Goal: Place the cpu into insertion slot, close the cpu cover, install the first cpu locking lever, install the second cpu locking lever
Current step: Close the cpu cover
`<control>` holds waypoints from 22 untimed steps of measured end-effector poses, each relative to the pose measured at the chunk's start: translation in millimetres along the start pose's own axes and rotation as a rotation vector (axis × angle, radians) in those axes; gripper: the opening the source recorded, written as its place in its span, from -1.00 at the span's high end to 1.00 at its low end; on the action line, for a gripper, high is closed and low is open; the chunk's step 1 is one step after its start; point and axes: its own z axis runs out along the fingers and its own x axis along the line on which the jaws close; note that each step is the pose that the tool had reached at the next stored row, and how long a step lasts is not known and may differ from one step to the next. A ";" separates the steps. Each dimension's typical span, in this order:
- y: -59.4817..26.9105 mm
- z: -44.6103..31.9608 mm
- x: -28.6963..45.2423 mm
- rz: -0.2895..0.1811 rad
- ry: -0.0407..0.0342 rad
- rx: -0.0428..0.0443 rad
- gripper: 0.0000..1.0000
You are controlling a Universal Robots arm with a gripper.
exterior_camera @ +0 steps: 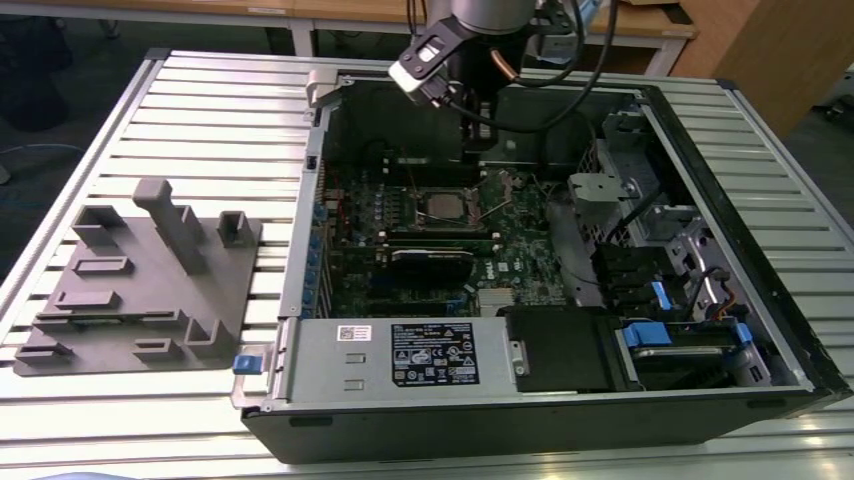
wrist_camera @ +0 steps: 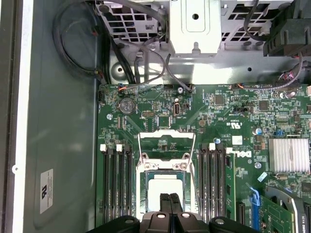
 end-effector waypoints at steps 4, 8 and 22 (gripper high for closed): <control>3.9 0.3 0.1 0.000 0.0000 0.0000 0.79; 9.4 0.8 0.2 0.000 0.0000 0.0001 0.79; 16.5 1.5 0.3 0.000 -0.0001 0.0002 0.79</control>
